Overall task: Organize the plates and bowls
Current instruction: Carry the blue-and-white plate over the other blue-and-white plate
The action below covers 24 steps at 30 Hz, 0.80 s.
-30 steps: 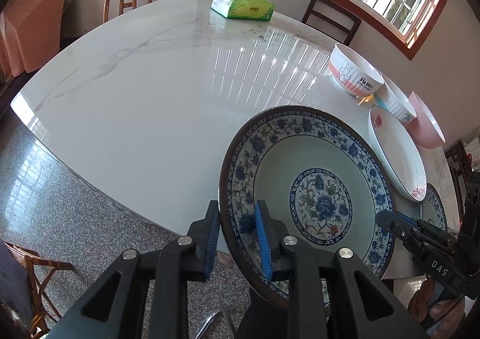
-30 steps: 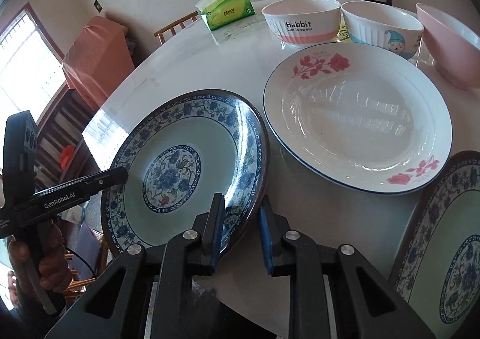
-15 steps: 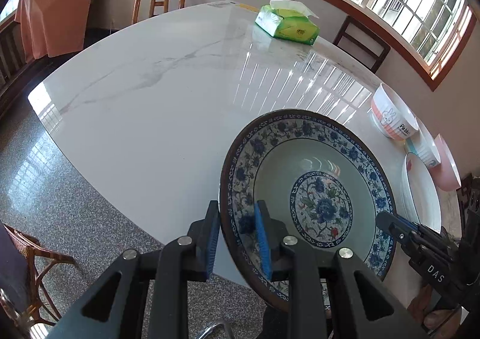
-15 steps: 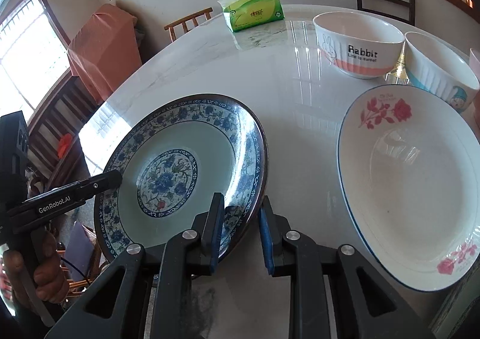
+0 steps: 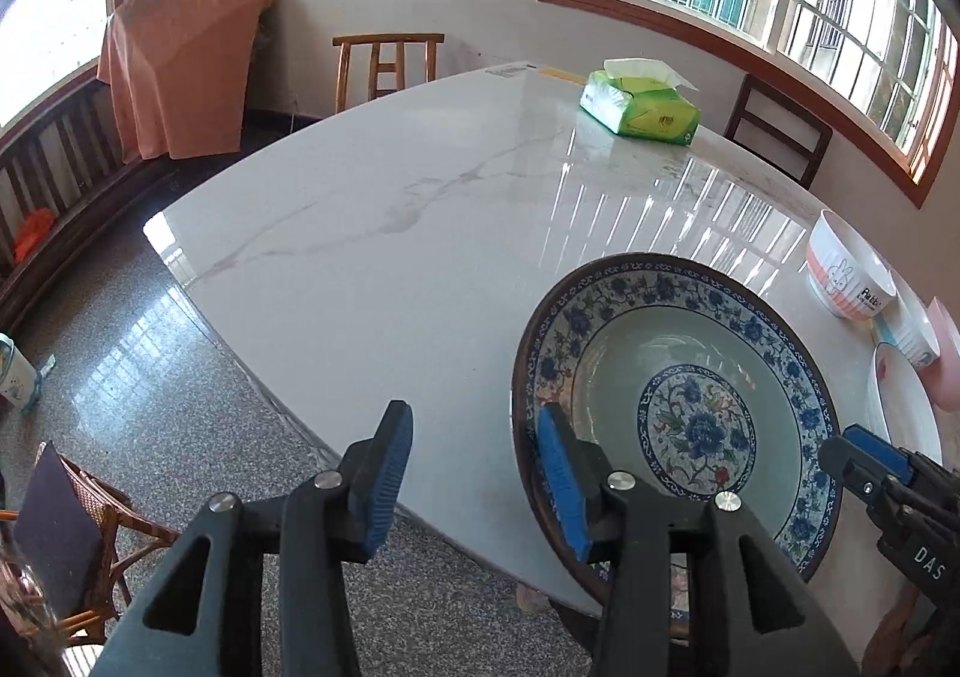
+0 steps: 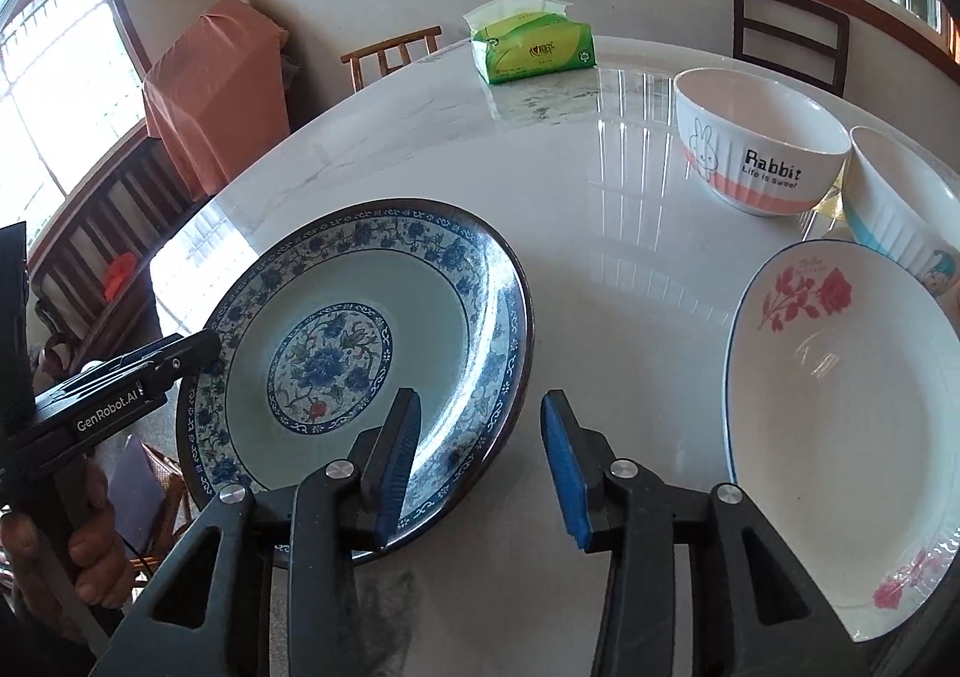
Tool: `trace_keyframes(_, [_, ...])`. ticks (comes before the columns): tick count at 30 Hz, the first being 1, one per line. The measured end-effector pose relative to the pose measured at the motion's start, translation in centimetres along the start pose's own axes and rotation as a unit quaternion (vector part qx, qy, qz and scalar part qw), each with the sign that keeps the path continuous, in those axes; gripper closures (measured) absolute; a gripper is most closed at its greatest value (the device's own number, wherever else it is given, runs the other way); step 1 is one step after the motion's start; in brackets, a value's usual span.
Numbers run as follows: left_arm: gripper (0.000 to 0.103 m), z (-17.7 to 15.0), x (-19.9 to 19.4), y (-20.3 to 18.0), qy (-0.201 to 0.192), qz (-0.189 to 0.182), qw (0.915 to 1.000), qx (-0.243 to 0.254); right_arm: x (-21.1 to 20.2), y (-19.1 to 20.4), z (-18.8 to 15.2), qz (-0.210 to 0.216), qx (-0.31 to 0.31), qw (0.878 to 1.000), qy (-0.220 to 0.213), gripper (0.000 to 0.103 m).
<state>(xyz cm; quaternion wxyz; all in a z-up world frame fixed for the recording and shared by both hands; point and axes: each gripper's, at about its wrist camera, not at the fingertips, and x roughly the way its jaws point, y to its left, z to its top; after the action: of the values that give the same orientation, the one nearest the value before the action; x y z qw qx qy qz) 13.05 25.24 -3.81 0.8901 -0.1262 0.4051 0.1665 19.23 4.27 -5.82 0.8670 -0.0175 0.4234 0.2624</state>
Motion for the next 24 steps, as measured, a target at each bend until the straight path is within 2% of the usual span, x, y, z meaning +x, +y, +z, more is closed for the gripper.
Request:
trace_keyframes(3, [0.058, -1.0, -2.5, 0.0, -0.028, -0.001, 0.9996, 0.0, -3.2, -0.3, -1.0, -0.009, -0.004, 1.0, -0.029, 0.056])
trace_keyframes(6, [0.058, -2.5, -5.4, -1.9, -0.051, -0.022, 0.998, 0.031, -7.7, -1.5, -3.1, 0.002, 0.013, 0.998, -0.063, 0.048])
trace_keyframes(9, [0.056, -4.4, -7.6, -5.8, -0.047, -0.09, 0.9921, 0.074, -12.4, -4.0, -6.2, -0.026, 0.029, 0.995, -0.096, 0.041])
trace_keyframes(11, [0.056, -6.0, -8.5, -9.1, -0.023, -0.148, 0.9824, 0.111, -15.7, -6.5, -8.4, -0.066, 0.043, 0.991, -0.11, 0.041])
trace_keyframes(14, [0.056, -8.1, -8.9, -14.4, 0.018, -0.221, 0.9618, 0.16, -20.2, -11.1, -11.5, -0.127, 0.084, 0.981, -0.12, 0.041])
trace_keyframes(17, [0.056, -9.7, -8.5, -19.0, 0.06, -0.271, 0.9437, 0.181, -23.3, -16.3, -13.9, -0.174, 0.131, 0.969, -0.117, 0.041])
trace_keyframes(20, [0.056, -10.6, -8.2, -22.5, 0.087, -0.303, 0.9316, 0.181, -24.5, -21.0, -15.8, -0.176, 0.18, 0.963, -0.101, 0.049])
trace_keyframes(24, [0.056, -11.3, -7.3, -25.5, 0.122, -0.322, 0.9225, 0.175, -24.4, -24.6, -17.4, -0.143, 0.217, 0.961, -0.09, 0.051])
